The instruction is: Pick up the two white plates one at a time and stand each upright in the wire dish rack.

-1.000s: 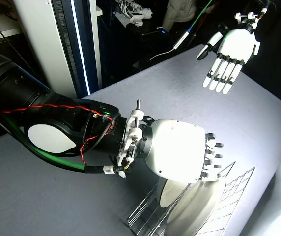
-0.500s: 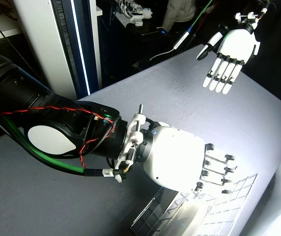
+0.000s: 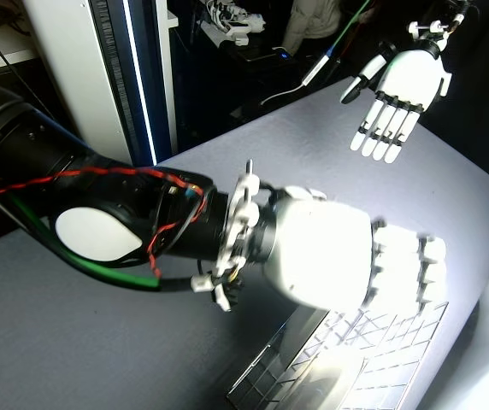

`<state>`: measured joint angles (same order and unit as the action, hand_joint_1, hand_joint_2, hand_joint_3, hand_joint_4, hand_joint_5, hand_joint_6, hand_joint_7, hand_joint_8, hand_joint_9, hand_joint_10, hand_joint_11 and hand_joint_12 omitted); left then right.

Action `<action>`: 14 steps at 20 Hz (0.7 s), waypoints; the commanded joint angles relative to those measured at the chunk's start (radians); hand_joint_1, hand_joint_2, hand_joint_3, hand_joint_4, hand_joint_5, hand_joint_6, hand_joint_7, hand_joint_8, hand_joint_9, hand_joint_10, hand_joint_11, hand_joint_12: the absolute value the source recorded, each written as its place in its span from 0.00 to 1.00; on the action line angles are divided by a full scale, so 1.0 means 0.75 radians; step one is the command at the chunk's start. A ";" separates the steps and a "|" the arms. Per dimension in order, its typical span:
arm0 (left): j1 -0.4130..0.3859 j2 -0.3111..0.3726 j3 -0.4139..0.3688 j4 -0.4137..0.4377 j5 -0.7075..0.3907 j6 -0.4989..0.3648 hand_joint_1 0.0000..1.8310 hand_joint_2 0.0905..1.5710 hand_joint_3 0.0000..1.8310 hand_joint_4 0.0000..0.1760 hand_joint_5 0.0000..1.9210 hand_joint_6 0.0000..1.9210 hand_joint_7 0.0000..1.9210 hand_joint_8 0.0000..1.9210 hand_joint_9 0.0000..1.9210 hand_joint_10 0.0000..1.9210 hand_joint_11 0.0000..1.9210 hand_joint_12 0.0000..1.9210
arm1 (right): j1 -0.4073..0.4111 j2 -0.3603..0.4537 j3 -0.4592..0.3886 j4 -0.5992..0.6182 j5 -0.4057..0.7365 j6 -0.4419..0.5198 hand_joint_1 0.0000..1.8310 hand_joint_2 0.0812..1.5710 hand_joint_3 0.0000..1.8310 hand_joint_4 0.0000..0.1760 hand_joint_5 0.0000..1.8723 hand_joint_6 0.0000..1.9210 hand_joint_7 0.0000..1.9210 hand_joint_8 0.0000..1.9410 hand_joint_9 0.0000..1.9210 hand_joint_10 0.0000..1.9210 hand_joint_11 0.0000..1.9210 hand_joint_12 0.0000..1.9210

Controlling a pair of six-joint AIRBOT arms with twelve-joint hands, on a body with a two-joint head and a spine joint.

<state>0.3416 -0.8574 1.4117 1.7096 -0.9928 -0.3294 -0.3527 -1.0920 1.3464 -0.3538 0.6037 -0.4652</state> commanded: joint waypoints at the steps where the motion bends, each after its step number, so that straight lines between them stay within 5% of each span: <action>1: -0.001 0.015 0.011 -0.096 -0.048 -0.003 0.00 0.78 0.00 0.00 0.02 0.01 0.02 0.01 0.02 0.01 0.00 0.00 | 0.019 0.012 0.000 -0.025 0.211 -0.004 0.25 0.46 0.00 0.00 0.00 0.00 0.00 0.00 0.00 0.00 0.00 0.12; 4: 0.006 0.015 0.006 -0.106 -0.070 -0.003 0.00 0.78 0.00 0.00 0.02 0.00 0.02 0.00 0.02 0.00 0.00 0.00 | 0.016 0.017 -0.009 -0.242 0.319 -0.033 0.24 0.46 0.00 0.00 0.00 0.00 0.00 0.00 0.00 0.00 0.00 0.04; 9: 0.005 0.017 -0.026 -0.152 -0.116 -0.001 0.00 0.78 0.00 0.00 0.02 0.00 0.02 0.00 0.01 0.00 0.00 0.00 | -0.015 0.068 -0.089 -0.495 0.480 -0.072 0.24 0.44 0.00 0.00 0.00 0.00 0.00 0.00 0.00 0.00 0.00 0.06; 14: -0.019 0.072 -0.104 -0.158 -0.172 0.066 0.00 0.78 0.00 0.00 0.03 0.01 0.03 0.01 0.03 0.01 0.02 0.01 | -0.024 0.138 -0.167 -0.592 0.524 -0.095 0.24 0.43 0.00 0.00 0.00 0.00 0.00 0.00 0.00 0.00 0.00 0.04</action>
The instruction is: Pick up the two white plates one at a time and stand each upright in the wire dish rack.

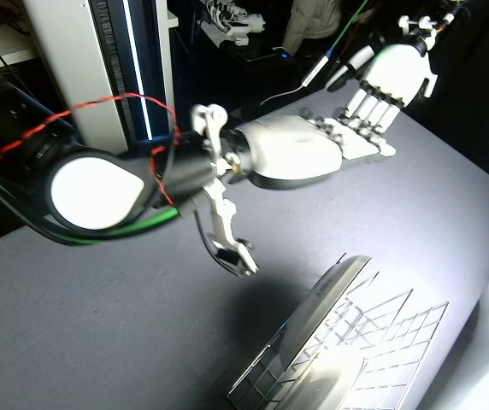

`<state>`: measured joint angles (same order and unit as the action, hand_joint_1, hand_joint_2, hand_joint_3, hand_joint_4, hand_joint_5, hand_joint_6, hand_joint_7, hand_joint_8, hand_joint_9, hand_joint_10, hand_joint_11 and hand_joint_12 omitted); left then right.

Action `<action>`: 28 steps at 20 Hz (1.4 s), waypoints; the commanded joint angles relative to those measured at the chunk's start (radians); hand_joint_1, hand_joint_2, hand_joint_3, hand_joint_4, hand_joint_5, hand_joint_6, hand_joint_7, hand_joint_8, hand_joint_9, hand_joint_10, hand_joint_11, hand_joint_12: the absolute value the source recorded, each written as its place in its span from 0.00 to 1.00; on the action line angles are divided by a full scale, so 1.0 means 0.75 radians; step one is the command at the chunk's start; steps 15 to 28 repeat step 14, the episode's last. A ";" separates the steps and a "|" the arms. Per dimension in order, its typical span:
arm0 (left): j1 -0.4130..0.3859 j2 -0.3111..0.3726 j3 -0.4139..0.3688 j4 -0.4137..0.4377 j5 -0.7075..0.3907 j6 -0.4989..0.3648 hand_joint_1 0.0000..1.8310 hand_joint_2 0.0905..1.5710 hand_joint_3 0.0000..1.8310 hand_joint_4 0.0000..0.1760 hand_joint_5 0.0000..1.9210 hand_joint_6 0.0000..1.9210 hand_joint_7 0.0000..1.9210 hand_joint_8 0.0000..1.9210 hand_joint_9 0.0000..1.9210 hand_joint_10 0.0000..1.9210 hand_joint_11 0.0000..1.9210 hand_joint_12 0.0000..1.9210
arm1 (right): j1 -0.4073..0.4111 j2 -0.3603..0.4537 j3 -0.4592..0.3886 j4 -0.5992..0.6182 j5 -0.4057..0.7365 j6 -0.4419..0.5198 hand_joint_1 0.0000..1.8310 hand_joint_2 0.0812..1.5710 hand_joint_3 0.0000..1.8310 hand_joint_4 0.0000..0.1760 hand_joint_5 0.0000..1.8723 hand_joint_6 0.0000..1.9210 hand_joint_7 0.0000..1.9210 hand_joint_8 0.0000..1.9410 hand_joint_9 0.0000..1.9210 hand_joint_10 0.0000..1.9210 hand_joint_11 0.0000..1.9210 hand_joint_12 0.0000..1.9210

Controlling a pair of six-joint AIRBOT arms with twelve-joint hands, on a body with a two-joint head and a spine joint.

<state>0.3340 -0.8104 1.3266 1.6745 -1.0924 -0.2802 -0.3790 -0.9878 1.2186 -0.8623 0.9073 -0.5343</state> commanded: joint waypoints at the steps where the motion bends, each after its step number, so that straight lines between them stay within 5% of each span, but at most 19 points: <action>1: -0.027 0.017 -0.008 -0.110 -0.043 0.001 0.00 0.78 0.00 0.00 0.03 0.01 0.03 0.01 0.02 0.01 0.01 0.00 | 0.011 0.021 -0.014 0.060 0.130 -0.007 0.23 0.43 0.00 0.00 0.00 0.00 0.00 0.00 0.00 0.00 0.00 0.03; 3: -0.070 0.034 -0.028 -0.081 -0.048 0.002 0.00 0.78 0.00 0.00 0.02 0.00 0.02 0.00 0.01 0.00 0.00 0.00 | 0.011 0.056 -0.047 0.059 0.146 -0.015 0.22 0.44 0.00 0.00 0.00 0.00 0.00 0.00 0.00 0.00 0.00 0.06; 4: -0.090 0.044 -0.031 -0.063 -0.053 0.002 0.00 0.78 0.00 0.00 0.07 0.00 0.07 0.00 0.06 0.01 0.03 0.02 | 0.011 0.074 -0.067 0.054 0.150 -0.018 0.20 0.47 0.00 0.00 0.03 0.00 0.04 0.00 0.04 0.00 0.00 0.19; 6: -0.115 0.055 -0.033 -0.047 -0.067 0.002 0.00 0.82 0.00 0.00 0.29 0.02 0.35 0.02 0.32 0.03 0.05 0.50 | 0.010 0.119 -0.114 0.042 0.150 -0.020 0.19 0.59 0.00 0.00 0.23 0.02 0.26 0.01 0.25 0.03 0.02 0.54; 7: -0.121 0.061 -0.039 -0.030 -0.071 0.002 0.00 0.85 0.00 0.00 0.34 0.25 0.35 0.34 0.26 0.52 0.10 0.76 | 0.009 0.135 -0.132 0.038 0.150 -0.021 0.22 0.62 0.00 0.00 0.32 0.05 0.36 0.05 0.34 0.07 0.08 0.62; 8: -0.129 0.064 -0.045 -0.006 -0.074 0.002 0.00 0.87 0.00 0.00 0.29 0.61 0.29 0.71 0.26 0.83 0.17 0.95 | 0.010 0.148 -0.144 0.025 0.150 -0.020 0.24 0.66 0.00 0.00 0.33 0.17 0.37 0.21 0.30 0.37 0.12 0.74; 9: -0.135 0.065 -0.050 0.008 -0.074 0.002 0.00 0.87 0.00 0.00 0.29 0.61 0.29 0.71 0.26 0.83 0.17 0.95 | 0.011 0.162 -0.152 0.012 0.150 -0.020 0.24 0.66 0.00 0.00 0.33 0.17 0.37 0.21 0.30 0.37 0.12 0.74; 10: -0.140 0.066 -0.054 0.011 -0.075 0.002 0.04 0.93 0.00 0.00 0.45 0.97 0.47 0.98 0.50 0.99 0.51 1.00 | 0.015 0.177 -0.163 -0.003 0.150 -0.019 0.24 0.77 0.01 0.00 0.35 0.89 0.39 0.95 0.38 0.97 0.36 0.99; 11: -0.144 0.067 -0.056 0.011 -0.075 0.002 0.04 0.93 0.00 0.00 0.45 0.97 0.47 0.98 0.50 0.99 0.51 1.00 | 0.020 0.187 -0.169 -0.014 0.148 -0.017 0.24 0.77 0.01 0.00 0.35 0.89 0.39 0.95 0.38 0.97 0.36 0.99; 12: -0.149 0.068 -0.057 0.011 -0.075 0.002 0.13 0.92 0.00 0.00 0.59 0.99 0.60 1.00 0.63 1.00 0.66 1.00 | 0.020 0.194 -0.174 -0.015 0.143 -0.017 0.21 0.81 0.01 0.00 0.40 0.98 0.44 0.99 0.44 0.99 0.44 1.00; 13: -0.154 0.068 -0.056 0.011 -0.075 0.002 0.31 0.89 0.00 0.00 0.78 1.00 0.82 1.00 0.84 1.00 0.88 1.00 | 0.021 0.199 -0.176 -0.015 0.136 -0.018 0.19 0.86 0.02 0.00 0.53 1.00 0.55 1.00 0.57 1.00 0.63 1.00; 14: -0.163 0.070 -0.057 0.013 -0.075 -0.006 0.47 0.90 0.00 0.22 0.91 1.00 0.94 1.00 0.96 1.00 0.99 1.00 | 0.023 0.203 -0.181 -0.015 0.129 -0.018 0.20 0.96 0.02 0.00 0.65 1.00 0.71 1.00 0.74 1.00 0.83 1.00; 28: -0.163 0.070 -0.057 0.013 -0.075 -0.006 0.47 0.90 0.00 0.22 0.91 1.00 0.94 1.00 0.96 1.00 0.99 1.00 | 0.023 0.203 -0.181 -0.015 0.129 -0.018 0.20 0.96 0.02 0.00 0.65 1.00 0.71 1.00 0.74 1.00 0.83 1.00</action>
